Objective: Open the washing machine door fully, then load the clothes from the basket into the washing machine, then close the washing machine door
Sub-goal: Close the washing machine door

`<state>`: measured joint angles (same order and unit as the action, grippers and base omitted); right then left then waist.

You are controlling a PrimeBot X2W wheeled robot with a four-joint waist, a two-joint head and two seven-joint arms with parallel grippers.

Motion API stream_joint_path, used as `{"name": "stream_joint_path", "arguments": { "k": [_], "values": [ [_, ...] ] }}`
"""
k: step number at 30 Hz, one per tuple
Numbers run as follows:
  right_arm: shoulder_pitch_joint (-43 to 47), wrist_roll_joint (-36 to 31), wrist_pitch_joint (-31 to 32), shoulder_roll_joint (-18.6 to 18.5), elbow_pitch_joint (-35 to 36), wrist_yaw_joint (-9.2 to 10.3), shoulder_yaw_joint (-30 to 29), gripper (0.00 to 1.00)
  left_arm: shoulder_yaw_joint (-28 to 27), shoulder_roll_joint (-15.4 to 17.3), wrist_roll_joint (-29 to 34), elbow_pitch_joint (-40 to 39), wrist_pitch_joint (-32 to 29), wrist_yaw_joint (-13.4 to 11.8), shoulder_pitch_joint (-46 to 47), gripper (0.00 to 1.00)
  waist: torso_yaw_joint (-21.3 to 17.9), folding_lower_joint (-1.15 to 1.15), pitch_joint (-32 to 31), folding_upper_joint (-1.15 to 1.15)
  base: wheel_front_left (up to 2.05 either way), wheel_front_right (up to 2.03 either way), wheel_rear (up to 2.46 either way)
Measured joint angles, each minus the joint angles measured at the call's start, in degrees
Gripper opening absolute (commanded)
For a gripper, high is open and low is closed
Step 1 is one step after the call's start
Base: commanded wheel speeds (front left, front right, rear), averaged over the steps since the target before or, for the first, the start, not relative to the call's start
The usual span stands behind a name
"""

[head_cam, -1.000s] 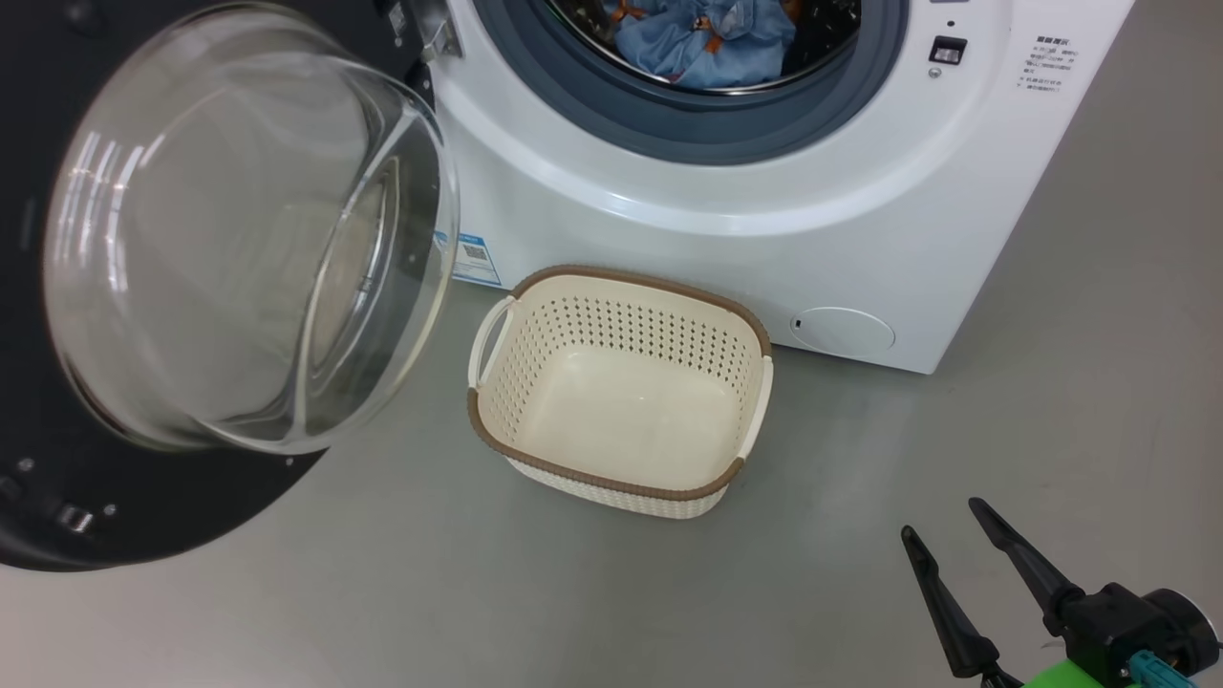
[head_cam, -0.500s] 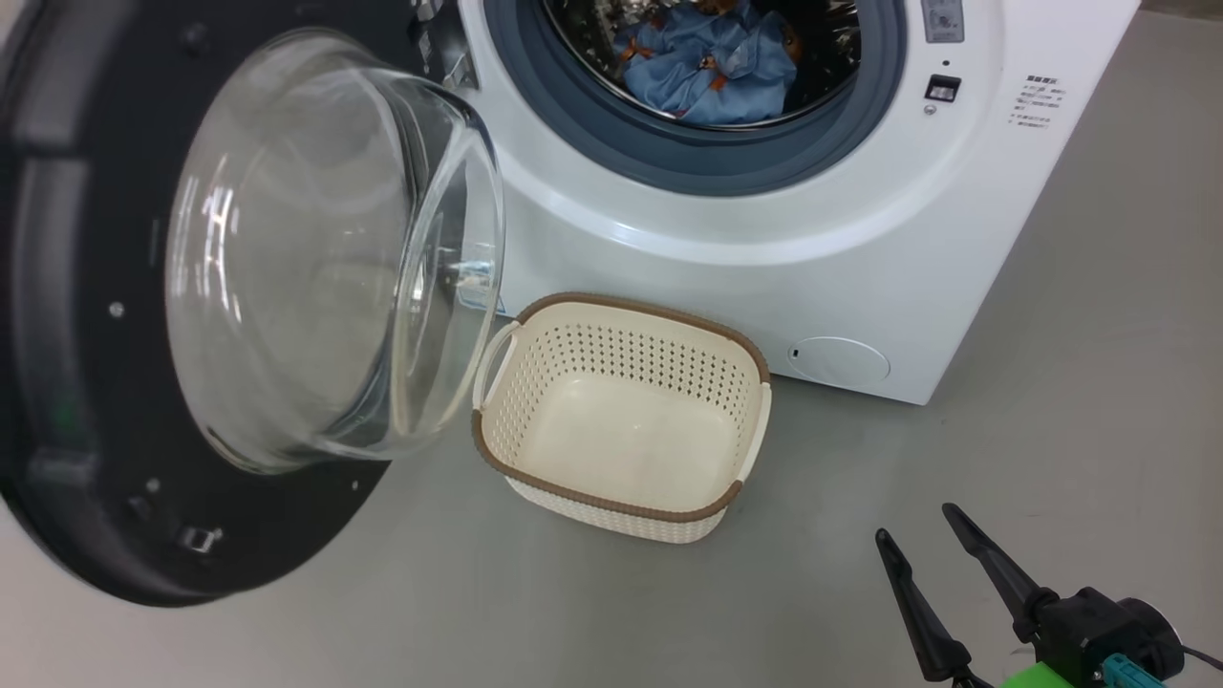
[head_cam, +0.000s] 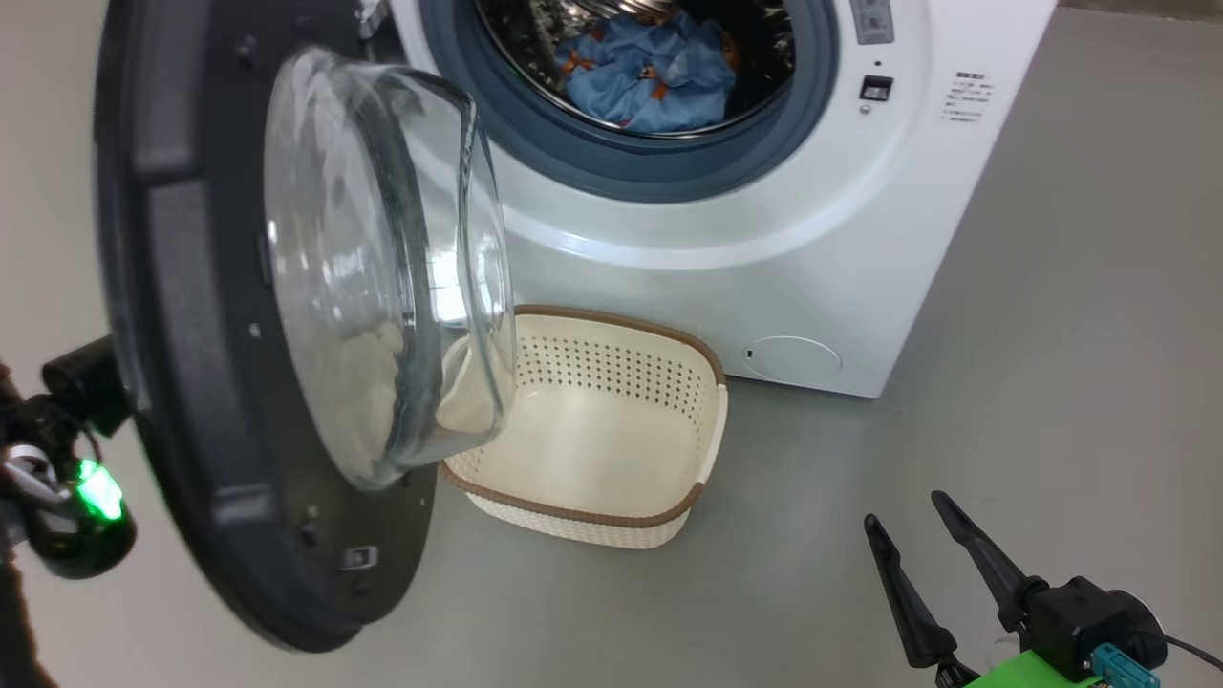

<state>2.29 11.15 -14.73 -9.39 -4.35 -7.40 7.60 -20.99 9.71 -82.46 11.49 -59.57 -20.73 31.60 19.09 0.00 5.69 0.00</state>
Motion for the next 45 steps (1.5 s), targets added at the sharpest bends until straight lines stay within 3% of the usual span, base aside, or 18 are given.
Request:
{"name": "stream_joint_path", "arguments": {
  "k": [6, 10, 23, 45],
  "values": [
    [-0.2, 0.0, 0.0, 0.6, 0.0, 0.0, -0.3, 1.0, 1.3, -4.7, -0.5, -4.1, 2.0, -0.1, -0.7, 0.0, -2.1, 0.0, 0.1, 0.0, 0.0, 0.0, 0.0],
    [-0.3, 0.0, 0.0, 0.7, 0.0, 0.0, -0.4, 1.0, 3.2, -6.8, -0.7, -4.3, 3.7, 1.7, -0.7, 0.0, -3.6, 0.0, 0.2, 0.0, 0.0, 0.0, 0.0],
    [-1.7, 0.0, 0.0, 1.6, -0.1, 0.0, -0.1, 1.0, 9.9, -7.5, -3.8, 3.9, 13.5, 9.6, 0.2, 0.0, -8.4, 0.0, 0.1, 0.0, 0.0, 0.0, 0.0],
    [-3.7, 0.1, 0.0, 1.9, -0.6, 0.0, 0.7, 1.0, 13.7, -8.2, -5.6, 16.6, 21.3, 17.3, 6.0, 0.0, -16.7, 0.0, 0.4, 0.0, 0.0, 0.0, 0.0]
  ]
}}
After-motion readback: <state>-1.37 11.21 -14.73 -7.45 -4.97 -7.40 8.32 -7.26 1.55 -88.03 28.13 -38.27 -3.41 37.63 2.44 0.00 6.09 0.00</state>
